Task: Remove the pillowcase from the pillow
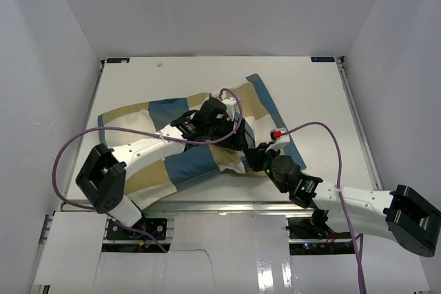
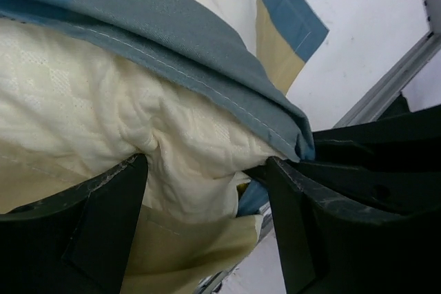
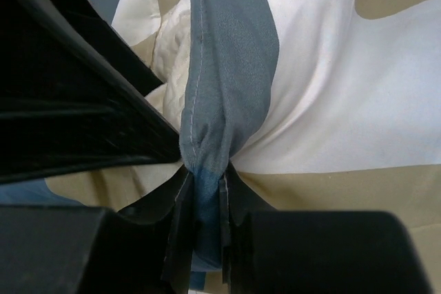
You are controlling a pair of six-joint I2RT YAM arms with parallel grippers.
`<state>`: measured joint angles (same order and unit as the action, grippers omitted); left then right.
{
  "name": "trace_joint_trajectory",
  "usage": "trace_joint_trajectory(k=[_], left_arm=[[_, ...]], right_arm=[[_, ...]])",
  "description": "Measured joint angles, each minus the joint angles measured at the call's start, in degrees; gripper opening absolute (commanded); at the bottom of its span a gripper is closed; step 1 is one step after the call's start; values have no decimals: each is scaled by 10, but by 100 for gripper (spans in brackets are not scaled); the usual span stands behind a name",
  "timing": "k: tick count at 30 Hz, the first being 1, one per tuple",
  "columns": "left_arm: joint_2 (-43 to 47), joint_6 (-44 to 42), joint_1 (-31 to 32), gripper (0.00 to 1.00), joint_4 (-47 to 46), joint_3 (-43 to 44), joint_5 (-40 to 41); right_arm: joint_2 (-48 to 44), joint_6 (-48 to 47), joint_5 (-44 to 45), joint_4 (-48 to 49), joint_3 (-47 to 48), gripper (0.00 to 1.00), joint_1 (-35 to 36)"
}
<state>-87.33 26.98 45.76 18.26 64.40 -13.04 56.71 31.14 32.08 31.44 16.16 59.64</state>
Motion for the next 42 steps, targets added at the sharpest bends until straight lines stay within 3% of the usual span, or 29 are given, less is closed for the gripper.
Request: trace_joint_trajectory(k=[3,4,5,8,10,11,12,16,19,26,36,40,42], left_arm=[[-41,0,16,40,9,19,26],[-51,0,19,12,10,23,33],[-59,2,20,0,11,26,42],[-69,7,23,0,10,27,58],[-67,11,26,0,10,28,66],[-65,14,27,0,10,28,69],[-63,16,28,0,10,28,73],[-48,30,28,0,15,28,100],[-33,47,30,0,27,29,140],[-27,79,37,0,59,50,189],[-12,88,35,0,61,50,192],[14,90,23,0,63,50,186],[25,90,15,0,69,50,184]], right_arm=[[7,0,-1,-6,0,8,-2],[10,0,-1,-12,0,8,-3],[12,0,-1,-17,0,8,-5],[11,0,0,-26,-1,9,-8],[7,2,1,-30,-2,25,-9],[3,4,1,-31,-3,39,-10],[-1,9,2,-31,-4,43,-11],[-23,19,22,-44,-7,47,-12],[-41,31,36,-53,-8,45,-12],[-60,49,47,-78,-6,8,-14],[-53,90,-9,-73,-6,9,-83],[-60,93,-57,-40,-7,24,-114],[-65,90,-67,-27,-14,15,-121]])
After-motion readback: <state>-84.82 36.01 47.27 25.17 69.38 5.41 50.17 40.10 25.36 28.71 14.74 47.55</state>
